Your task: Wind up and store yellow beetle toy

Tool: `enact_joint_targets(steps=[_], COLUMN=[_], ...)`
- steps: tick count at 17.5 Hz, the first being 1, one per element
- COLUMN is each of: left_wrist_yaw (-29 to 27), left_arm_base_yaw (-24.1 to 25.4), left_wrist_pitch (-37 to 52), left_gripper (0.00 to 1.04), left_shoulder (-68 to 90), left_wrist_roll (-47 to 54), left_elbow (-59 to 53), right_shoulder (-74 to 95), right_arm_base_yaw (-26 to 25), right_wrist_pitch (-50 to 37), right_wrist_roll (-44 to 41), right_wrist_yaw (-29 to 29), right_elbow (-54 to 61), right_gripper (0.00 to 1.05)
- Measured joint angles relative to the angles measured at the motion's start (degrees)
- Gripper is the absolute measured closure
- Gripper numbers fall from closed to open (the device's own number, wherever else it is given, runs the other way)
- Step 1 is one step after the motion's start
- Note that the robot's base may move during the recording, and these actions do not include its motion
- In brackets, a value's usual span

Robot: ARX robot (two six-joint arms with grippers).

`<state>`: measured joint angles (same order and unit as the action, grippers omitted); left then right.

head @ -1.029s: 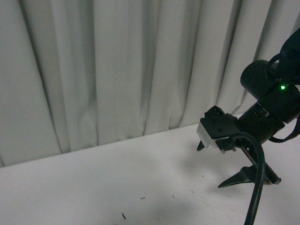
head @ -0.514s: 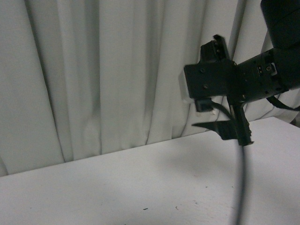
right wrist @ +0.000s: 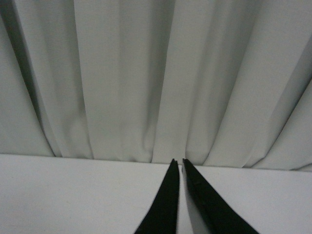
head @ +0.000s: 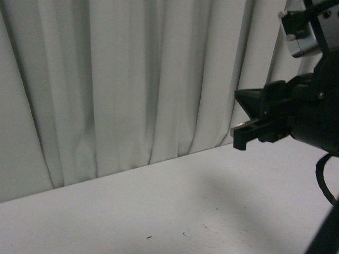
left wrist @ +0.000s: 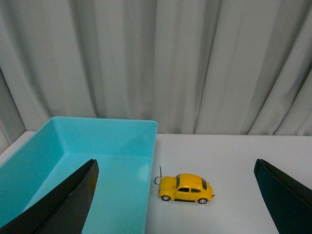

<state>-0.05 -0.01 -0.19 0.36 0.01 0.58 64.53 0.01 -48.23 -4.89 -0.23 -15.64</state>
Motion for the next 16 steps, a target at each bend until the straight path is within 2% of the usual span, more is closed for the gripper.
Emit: enact_joint_targets(steps=[1, 11, 13, 16], left_wrist_yaw=[0.00, 0.02, 0.02, 0.02], left_arm_base_yaw=[0.00, 0.00, 0.00, 0.00], left_wrist_pitch=[0.00, 0.00, 0.00, 0.00], left_gripper=[0.07, 0.07, 0.07, 0.07], left_shoulder=[0.00, 0.00, 0.00, 0.00], left_wrist_roll=[0.00, 0.00, 0.00, 0.00], left_elbow=[0.00, 0.00, 0.00, 0.00], right_shoulder=[-1.31, -21.66, -22.40, -27.93], right_arm_base_yaw=[0.00, -0.02, -0.02, -0.02], right_wrist_pitch=[0.17, 9.84, 6.88, 12.83], right_wrist_roll=[0.98, 3.87, 3.89, 4.00], right_wrist_yaw=[0.02, 0.22, 0.24, 0.22], right_elbow=[1.27, 11.80, 13.90, 15.02], right_gripper=[1.03, 1.03, 1.03, 1.03])
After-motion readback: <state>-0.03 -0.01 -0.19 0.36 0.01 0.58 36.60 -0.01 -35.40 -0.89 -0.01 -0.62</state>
